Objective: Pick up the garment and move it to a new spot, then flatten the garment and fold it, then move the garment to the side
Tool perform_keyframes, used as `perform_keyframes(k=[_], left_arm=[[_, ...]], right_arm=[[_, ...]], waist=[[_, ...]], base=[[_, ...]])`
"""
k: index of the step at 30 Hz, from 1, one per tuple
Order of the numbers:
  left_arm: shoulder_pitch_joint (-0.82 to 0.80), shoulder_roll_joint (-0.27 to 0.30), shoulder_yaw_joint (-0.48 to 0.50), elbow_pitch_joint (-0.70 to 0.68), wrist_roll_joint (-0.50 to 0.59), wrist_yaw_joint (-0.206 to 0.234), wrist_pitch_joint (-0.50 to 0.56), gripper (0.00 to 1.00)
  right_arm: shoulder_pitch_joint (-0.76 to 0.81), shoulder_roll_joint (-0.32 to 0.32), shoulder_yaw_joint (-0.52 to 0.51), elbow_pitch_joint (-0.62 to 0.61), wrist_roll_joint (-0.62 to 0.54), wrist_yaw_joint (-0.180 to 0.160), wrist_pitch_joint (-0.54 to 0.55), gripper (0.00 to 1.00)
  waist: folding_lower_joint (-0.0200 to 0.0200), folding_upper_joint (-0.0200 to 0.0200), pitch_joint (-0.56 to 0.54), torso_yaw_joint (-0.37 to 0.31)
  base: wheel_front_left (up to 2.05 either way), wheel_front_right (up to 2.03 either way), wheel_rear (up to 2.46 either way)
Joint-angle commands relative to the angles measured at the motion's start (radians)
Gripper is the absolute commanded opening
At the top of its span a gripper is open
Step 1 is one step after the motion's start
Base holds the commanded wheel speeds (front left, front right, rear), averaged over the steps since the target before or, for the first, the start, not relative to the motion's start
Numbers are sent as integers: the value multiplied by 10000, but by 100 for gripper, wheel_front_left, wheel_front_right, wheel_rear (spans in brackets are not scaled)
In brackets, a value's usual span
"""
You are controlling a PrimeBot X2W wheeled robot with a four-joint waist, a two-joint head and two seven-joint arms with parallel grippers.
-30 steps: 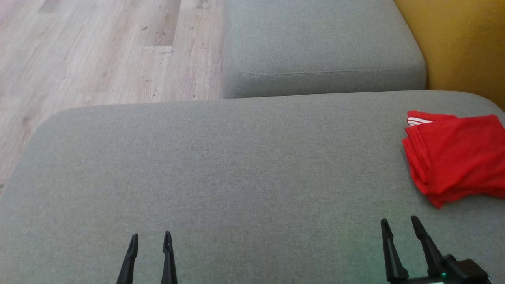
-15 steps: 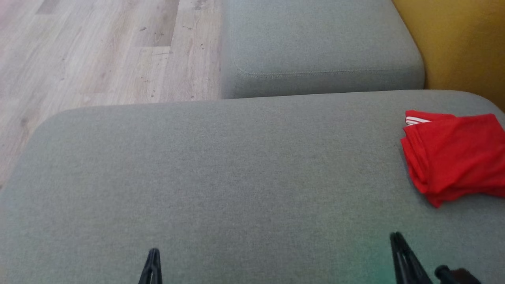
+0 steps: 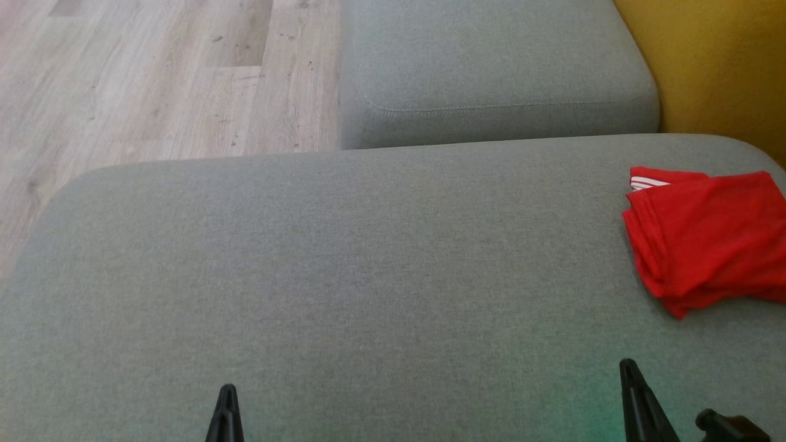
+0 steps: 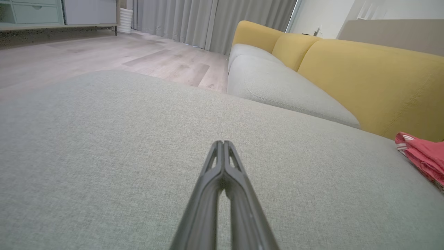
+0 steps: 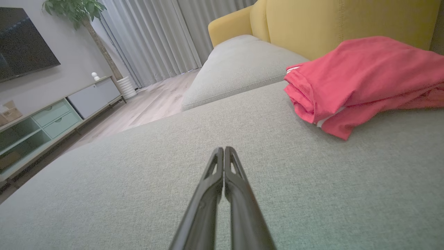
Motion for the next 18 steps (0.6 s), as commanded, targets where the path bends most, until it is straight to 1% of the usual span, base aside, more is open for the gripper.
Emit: perform_keyframes(k=[1,13,14,18], left_arm=[[-460,81,189,-262,-330,-74,63,0],[-838,144,393,-97,-1772,-277,338,0],[-899,153,429,-72,-2011,-309,385,0],[-992,165,485,-45,-2369,-358,457,0]], right_arm=[[-518,-119,-40,-253,363,5,56,0],[-880,-182,-129,-157,1830,9,338,0],[-940,-191,-146,-142,2074,9,387,0],[-1030,-204,-173,-119,2438,10,462,0]], waist=[[0,0,14,-7],[0,0,116,-56],[0,0,133,-64],[0,0,158,-76]], base=[[0,0,0],[0,0,0],[0,0,0],[0,0,0]])
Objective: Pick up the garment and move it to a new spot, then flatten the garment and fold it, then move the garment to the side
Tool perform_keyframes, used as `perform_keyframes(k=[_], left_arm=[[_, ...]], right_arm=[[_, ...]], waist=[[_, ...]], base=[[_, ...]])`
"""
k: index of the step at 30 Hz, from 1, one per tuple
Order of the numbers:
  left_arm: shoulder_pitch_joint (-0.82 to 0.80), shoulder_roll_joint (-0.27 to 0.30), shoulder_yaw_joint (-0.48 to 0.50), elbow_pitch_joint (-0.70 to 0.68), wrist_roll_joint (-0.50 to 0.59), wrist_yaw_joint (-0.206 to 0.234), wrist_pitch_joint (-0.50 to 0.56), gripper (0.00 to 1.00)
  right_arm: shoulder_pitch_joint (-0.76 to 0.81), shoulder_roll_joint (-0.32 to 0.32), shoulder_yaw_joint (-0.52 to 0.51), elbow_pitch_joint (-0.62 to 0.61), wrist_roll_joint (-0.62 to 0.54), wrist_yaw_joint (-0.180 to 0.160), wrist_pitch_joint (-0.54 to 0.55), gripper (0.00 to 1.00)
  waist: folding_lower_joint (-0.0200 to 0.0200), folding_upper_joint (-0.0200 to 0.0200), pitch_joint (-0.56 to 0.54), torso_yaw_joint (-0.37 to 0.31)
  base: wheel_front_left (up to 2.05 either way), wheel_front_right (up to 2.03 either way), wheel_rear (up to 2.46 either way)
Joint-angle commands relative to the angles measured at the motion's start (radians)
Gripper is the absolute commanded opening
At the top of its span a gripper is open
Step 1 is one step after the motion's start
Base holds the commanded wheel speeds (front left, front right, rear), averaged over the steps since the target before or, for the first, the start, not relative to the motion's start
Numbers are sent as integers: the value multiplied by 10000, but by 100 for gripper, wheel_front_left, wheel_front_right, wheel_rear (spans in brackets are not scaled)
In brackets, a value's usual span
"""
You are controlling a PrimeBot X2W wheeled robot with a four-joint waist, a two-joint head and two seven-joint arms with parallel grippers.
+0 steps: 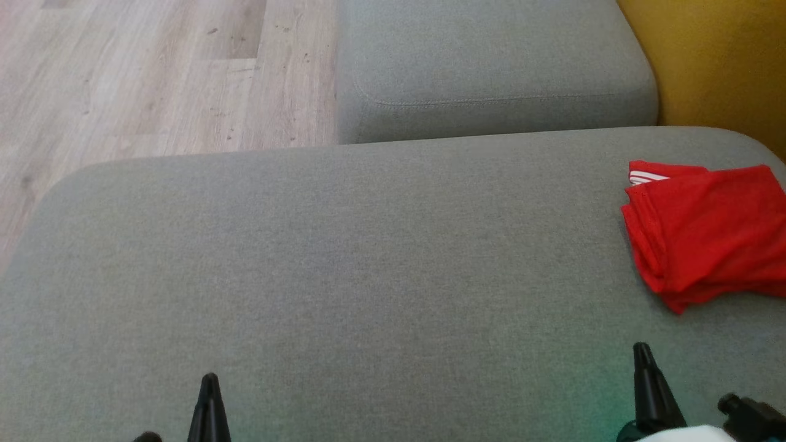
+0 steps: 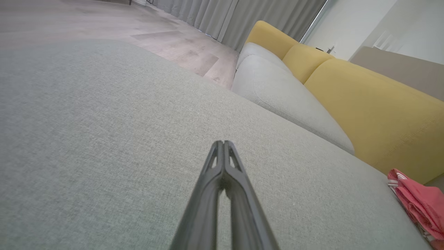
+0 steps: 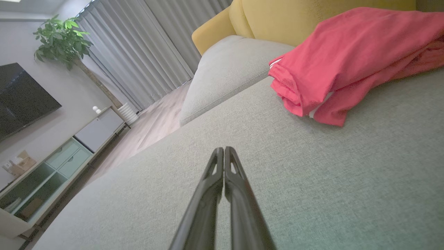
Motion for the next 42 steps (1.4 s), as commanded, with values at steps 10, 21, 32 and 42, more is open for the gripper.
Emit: perform_keyframes(k=[10,21,32,42], left_arm=[[-767,148,382,-191,-1284,-217,266,0],[-1093,172,616,-86,-2567,-393,551,0],[-1453,188,886,35,-3955,-586,875,0],[-1724,194,1098,127,-4991,-731,1126,0]], right_arm=[[-849,-219,-116,-209,1341,13,287,0],[-1179,-249,-237,-123,2652,16,577,0],[-1540,-271,-383,-28,4072,20,905,0],[-1812,-282,-500,44,5133,22,1158,0]], waist=[[0,0,84,-41],[0,0,178,-86],[0,0,281,-135],[0,0,357,-172]], base=[[0,0,0],[0,0,0],[0,0,0],[0,0,0]])
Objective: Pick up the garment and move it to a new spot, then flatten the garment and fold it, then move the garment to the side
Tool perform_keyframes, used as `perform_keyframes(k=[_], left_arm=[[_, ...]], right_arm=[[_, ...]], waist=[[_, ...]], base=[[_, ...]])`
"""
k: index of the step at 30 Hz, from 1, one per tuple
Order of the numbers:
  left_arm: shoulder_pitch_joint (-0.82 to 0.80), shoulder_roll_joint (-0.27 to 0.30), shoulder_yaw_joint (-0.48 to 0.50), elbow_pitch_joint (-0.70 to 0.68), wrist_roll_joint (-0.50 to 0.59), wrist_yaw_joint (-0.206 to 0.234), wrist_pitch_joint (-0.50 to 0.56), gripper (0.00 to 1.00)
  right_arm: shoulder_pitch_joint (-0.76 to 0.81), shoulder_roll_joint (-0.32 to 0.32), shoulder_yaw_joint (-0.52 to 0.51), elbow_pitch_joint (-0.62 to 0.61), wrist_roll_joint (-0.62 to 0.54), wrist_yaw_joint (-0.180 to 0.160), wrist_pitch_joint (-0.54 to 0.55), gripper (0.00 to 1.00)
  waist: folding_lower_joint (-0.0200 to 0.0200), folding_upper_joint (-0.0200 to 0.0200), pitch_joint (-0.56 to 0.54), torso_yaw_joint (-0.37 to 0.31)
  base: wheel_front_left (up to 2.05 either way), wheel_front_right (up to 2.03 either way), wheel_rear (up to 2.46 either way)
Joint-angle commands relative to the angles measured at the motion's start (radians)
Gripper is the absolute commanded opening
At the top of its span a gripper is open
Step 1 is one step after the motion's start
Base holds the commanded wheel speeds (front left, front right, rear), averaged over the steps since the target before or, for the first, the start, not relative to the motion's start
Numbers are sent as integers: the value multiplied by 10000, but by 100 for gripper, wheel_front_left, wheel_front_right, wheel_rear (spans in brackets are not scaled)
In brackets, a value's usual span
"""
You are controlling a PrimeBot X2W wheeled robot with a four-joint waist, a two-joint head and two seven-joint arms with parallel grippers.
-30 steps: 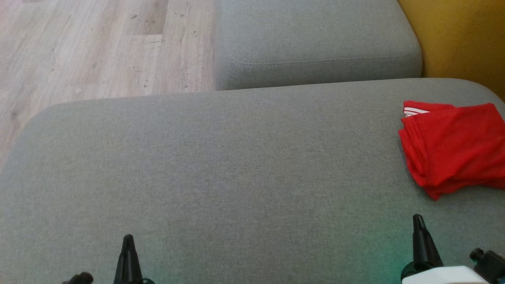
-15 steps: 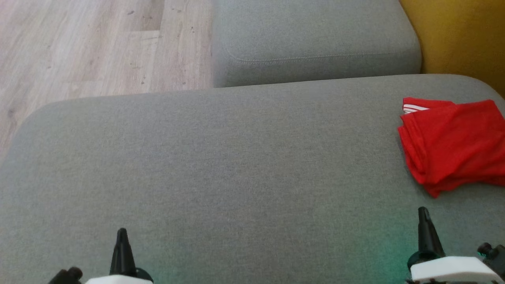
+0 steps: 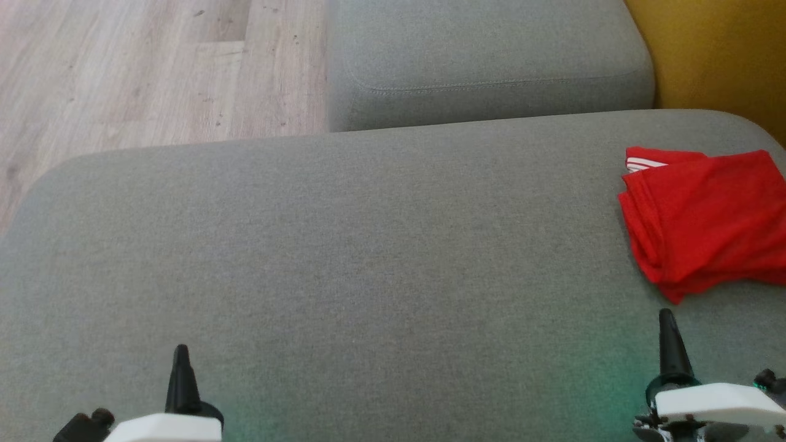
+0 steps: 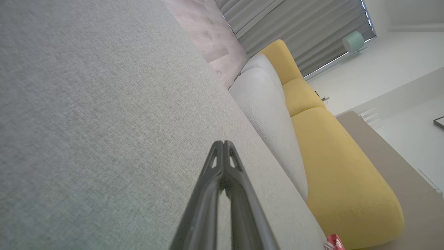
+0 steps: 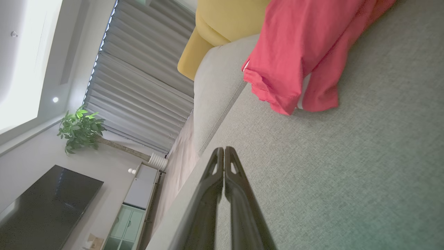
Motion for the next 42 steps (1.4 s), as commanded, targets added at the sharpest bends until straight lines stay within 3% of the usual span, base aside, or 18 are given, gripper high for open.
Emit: perform_keyframes(k=[1,42], left_arm=[[-578,131,349,-256,-258,-85,45,0],[-1819,107,1382,172,-4912,-744,1242,0]], right_arm=[[-658,-232,61,-266,290,24,59,0],[-1901,-238,-536,66,5062,36,1260,0]], waist=[[-1,0,10,-5],[-1,0,359,-173]], base=[[0,0,0],[0,0,0]])
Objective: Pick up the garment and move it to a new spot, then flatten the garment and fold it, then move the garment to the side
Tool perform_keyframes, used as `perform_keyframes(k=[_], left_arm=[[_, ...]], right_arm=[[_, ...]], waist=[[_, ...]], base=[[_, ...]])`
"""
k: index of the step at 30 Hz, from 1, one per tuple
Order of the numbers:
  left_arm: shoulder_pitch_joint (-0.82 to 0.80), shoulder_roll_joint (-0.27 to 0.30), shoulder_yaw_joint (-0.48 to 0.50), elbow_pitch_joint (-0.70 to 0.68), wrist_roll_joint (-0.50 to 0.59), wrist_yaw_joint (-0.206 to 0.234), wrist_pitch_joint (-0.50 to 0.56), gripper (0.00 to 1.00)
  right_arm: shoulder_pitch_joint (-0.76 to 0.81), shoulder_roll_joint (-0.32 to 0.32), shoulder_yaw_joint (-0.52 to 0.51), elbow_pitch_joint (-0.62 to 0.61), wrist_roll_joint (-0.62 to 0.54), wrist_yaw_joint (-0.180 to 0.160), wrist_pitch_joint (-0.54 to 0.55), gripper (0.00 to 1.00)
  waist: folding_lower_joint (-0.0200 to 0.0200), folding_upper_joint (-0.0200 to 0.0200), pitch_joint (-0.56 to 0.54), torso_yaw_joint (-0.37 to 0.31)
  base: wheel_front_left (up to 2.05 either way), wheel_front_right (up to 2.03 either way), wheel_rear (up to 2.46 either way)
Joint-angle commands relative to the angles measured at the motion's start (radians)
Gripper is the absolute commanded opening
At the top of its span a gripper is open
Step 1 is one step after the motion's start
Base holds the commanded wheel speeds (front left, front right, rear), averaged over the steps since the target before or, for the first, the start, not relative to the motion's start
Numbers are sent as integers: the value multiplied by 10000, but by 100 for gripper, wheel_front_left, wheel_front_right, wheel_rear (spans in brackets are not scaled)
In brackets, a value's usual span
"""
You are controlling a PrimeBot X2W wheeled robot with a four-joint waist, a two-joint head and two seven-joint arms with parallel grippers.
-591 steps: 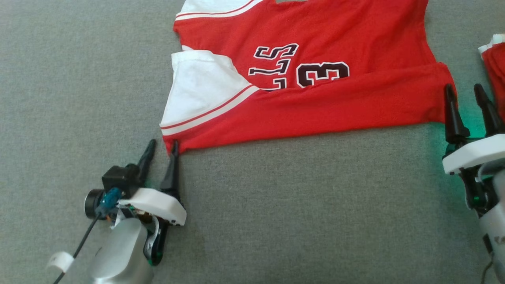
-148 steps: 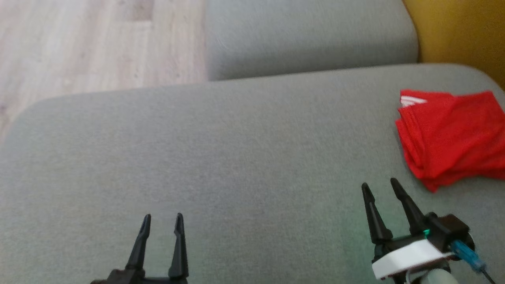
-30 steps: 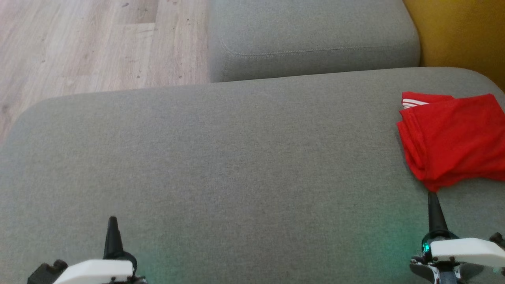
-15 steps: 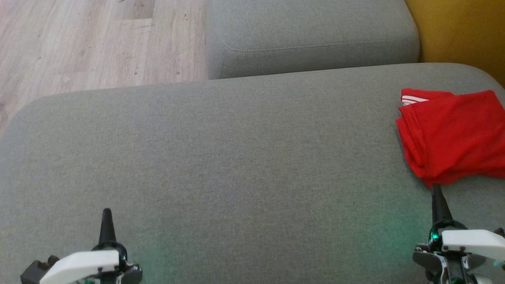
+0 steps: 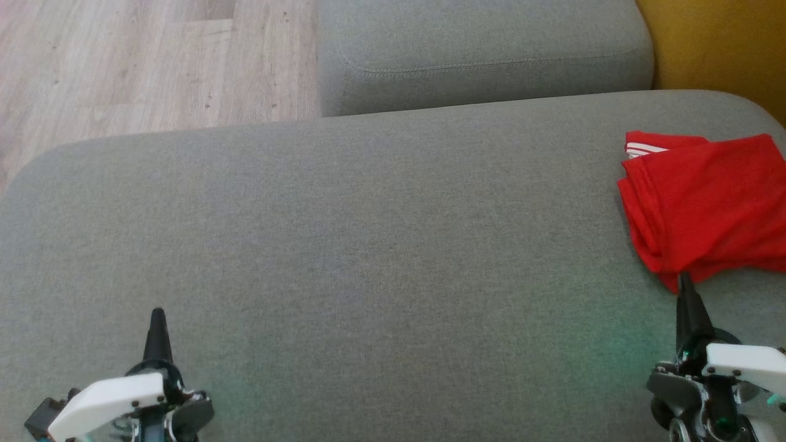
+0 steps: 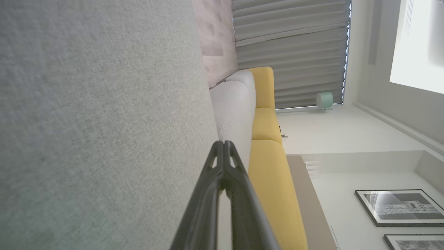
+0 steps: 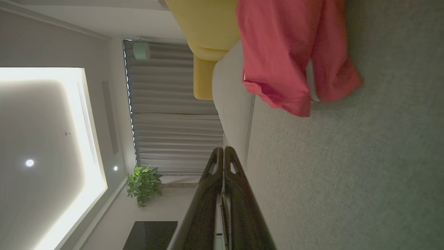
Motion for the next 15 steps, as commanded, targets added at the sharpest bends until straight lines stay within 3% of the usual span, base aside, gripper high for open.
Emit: perform_keyframes(k=[1,8,15], left_arm=[[-604,115,447,-236,-283,-129,95,0],[-817,105,631,-163,-1072,-241,306,0],[-823,82,666,-160,-1060,-243,335,0]], right_arm=[[-675,-200,120,-297,328,36,100,0],[-889,-196,11,-240,1138,39,311,0],[-895,-176,-20,-237,1128,39,337,0]], waist=[[1,0,11,-5],[1,0,71,-34],[1,0,72,-35]], base=[[0,0,0],[0,0,0],[0,0,0]])
